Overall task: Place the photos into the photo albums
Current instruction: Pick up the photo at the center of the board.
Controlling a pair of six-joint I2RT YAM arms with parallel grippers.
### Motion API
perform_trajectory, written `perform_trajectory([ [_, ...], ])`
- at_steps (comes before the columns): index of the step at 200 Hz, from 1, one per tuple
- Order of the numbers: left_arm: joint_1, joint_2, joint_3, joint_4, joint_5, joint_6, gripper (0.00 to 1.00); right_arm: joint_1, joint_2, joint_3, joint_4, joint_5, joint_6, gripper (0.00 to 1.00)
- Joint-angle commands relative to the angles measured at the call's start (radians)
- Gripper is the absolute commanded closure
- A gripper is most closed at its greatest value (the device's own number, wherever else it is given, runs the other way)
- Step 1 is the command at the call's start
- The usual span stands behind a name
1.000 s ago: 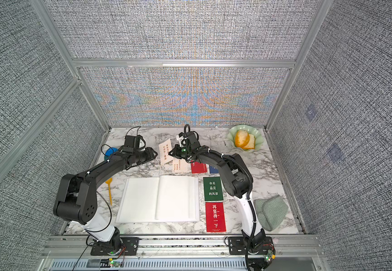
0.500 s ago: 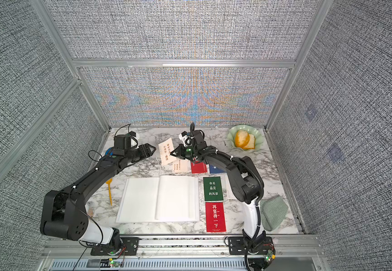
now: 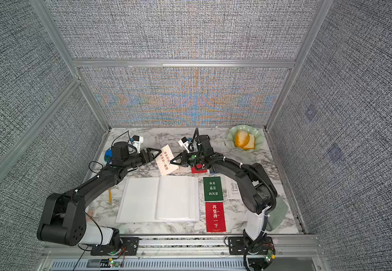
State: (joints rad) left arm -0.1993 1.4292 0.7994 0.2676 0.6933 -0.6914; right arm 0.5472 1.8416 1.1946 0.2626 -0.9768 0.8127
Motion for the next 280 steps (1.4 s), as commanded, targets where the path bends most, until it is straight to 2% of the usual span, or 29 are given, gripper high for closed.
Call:
perform_trajectory([
  [1,0.003,-0.009,-0.019,0.103,0.073,-0.028,0.40,-0.003,-0.010,-0.029,0.099,-0.062,0.053,1.00],
  [18,0.002,-0.009,-0.029,0.108,0.084,-0.031,0.48,-0.006,-0.016,-0.048,0.115,-0.075,0.061,1.00],
  [33,0.003,-0.001,-0.030,0.104,0.101,-0.027,0.51,-0.010,-0.022,-0.065,0.135,-0.093,0.072,1.00],
  [66,0.003,0.027,-0.016,0.091,0.151,-0.010,0.51,-0.021,-0.036,-0.095,0.160,-0.131,0.089,1.00],
  [97,0.003,0.083,0.034,0.043,0.248,0.025,0.51,-0.026,-0.039,-0.123,0.206,-0.180,0.111,1.00],
  [142,0.002,0.117,0.069,0.009,0.321,0.048,0.66,-0.041,-0.054,-0.184,0.256,-0.214,0.114,1.00],
  [157,0.003,0.122,0.078,-0.015,0.328,0.065,0.69,-0.045,-0.060,-0.197,0.264,-0.221,0.113,1.00],
  [185,0.000,0.136,0.087,-0.008,0.372,0.061,0.68,-0.055,-0.055,-0.200,0.254,-0.226,0.100,1.00],
  [232,-0.014,0.155,0.116,-0.078,0.393,0.104,0.59,-0.055,-0.033,-0.191,0.301,-0.237,0.129,1.00],
  [254,-0.031,0.174,0.141,-0.137,0.385,0.145,0.60,-0.055,-0.025,-0.184,0.329,-0.237,0.148,1.00],
  [280,-0.032,0.177,0.139,-0.138,0.377,0.143,0.68,-0.055,-0.016,-0.174,0.331,-0.239,0.152,1.00],
])
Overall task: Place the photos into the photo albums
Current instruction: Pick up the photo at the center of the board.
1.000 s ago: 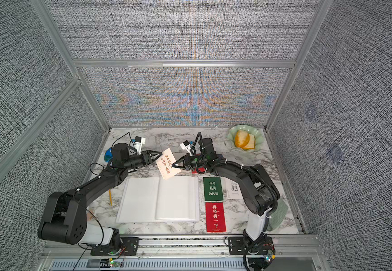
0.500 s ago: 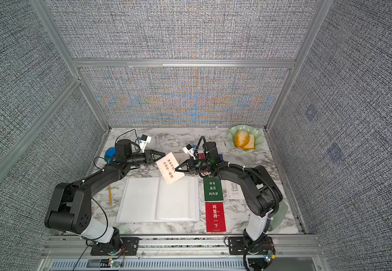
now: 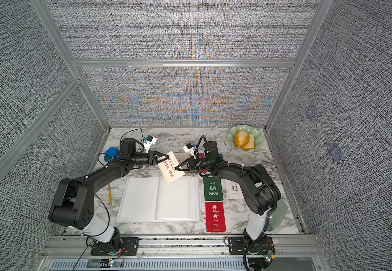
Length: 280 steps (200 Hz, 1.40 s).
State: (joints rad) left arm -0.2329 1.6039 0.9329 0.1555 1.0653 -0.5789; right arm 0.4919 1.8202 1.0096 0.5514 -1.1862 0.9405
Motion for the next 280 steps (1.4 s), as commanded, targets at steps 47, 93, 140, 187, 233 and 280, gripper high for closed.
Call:
perform_trajectory([
  [47,0.001,-0.009,0.003,-0.003,-0.007,0.014,0.98,0.001,0.003,0.008,0.038,-0.031,0.023,1.00],
  [93,0.011,-0.020,-0.040,0.105,-0.028,-0.072,1.00,-0.010,0.006,0.006,0.017,-0.004,0.027,0.77],
  [140,0.038,-0.067,-0.150,0.325,-0.127,-0.266,1.00,-0.064,-0.051,-0.052,-0.041,0.115,0.022,0.44],
  [187,0.038,-0.110,-0.345,0.698,-0.305,-0.538,1.00,-0.008,-0.106,-0.077,-0.076,0.277,0.053,0.37],
  [233,0.037,-0.097,-0.473,0.979,-0.420,-0.725,1.00,0.046,-0.088,-0.168,0.136,0.395,0.228,0.37],
  [280,0.034,-0.148,-0.505,0.978,-0.471,-0.733,1.00,0.079,-0.029,-0.184,0.311,0.428,0.339,0.37],
])
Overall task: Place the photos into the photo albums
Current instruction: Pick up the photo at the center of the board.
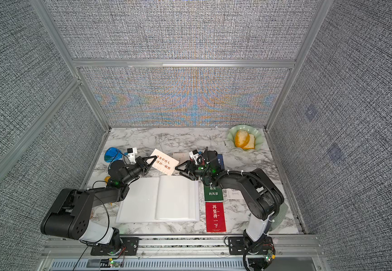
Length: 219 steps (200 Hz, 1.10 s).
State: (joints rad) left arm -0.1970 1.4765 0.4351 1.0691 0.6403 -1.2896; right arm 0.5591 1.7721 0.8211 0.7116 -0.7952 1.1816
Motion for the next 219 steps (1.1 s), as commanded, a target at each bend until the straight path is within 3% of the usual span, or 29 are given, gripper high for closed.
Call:
perform_trajectory([
  [1,-0.002,-0.022,-0.008,0.063,-0.047,-0.022,1.00,0.013,0.020,0.005,0.154,0.037,0.099,0.37],
  [73,-0.005,-0.060,-0.026,0.014,-0.087,-0.004,1.00,0.050,0.078,0.096,0.203,0.053,0.149,0.42],
  [131,-0.021,-0.055,-0.036,0.008,-0.124,0.000,1.00,0.068,0.133,0.203,0.210,0.070,0.183,0.75],
  [219,-0.024,-0.089,-0.067,-0.005,-0.174,-0.001,1.00,0.097,0.154,0.216,0.198,0.096,0.201,0.77],
])
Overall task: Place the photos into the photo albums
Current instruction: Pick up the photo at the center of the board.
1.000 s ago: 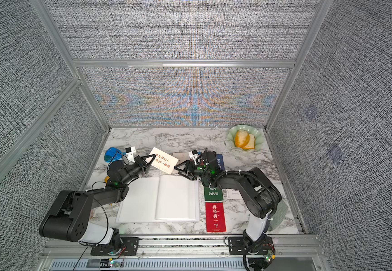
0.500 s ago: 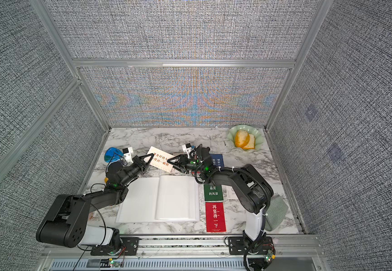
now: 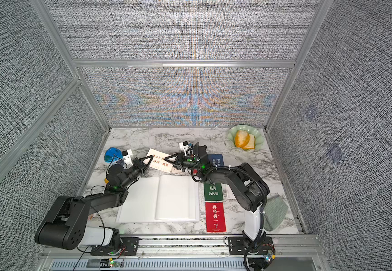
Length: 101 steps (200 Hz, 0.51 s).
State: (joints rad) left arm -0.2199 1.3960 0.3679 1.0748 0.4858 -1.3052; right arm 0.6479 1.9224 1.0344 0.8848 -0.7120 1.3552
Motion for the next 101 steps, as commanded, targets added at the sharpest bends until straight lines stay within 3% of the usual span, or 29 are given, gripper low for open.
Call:
perform_trajectory([
  [1,-0.001,-0.009,0.000,-0.010,-0.019,0.015,1.00,0.008,0.003,0.003,0.024,0.013,0.027,0.77],
  [19,-0.001,-0.009,0.001,-0.012,-0.019,0.014,1.00,0.014,0.009,0.005,0.022,0.014,0.031,0.85],
  [40,-0.001,-0.013,-0.004,-0.021,-0.023,0.014,1.00,0.011,0.006,0.007,0.015,0.018,0.028,1.00],
  [63,-0.002,-0.027,0.010,-0.092,-0.021,0.037,1.00,0.005,-0.007,0.009,-0.022,0.027,0.008,1.00],
  [78,-0.001,-0.043,0.049,-0.215,-0.011,0.088,0.86,-0.002,-0.020,0.009,-0.064,0.037,-0.014,1.00],
  [101,0.002,-0.091,0.136,-0.541,-0.050,0.225,0.58,-0.024,-0.043,0.008,-0.106,0.023,-0.033,1.00],
])
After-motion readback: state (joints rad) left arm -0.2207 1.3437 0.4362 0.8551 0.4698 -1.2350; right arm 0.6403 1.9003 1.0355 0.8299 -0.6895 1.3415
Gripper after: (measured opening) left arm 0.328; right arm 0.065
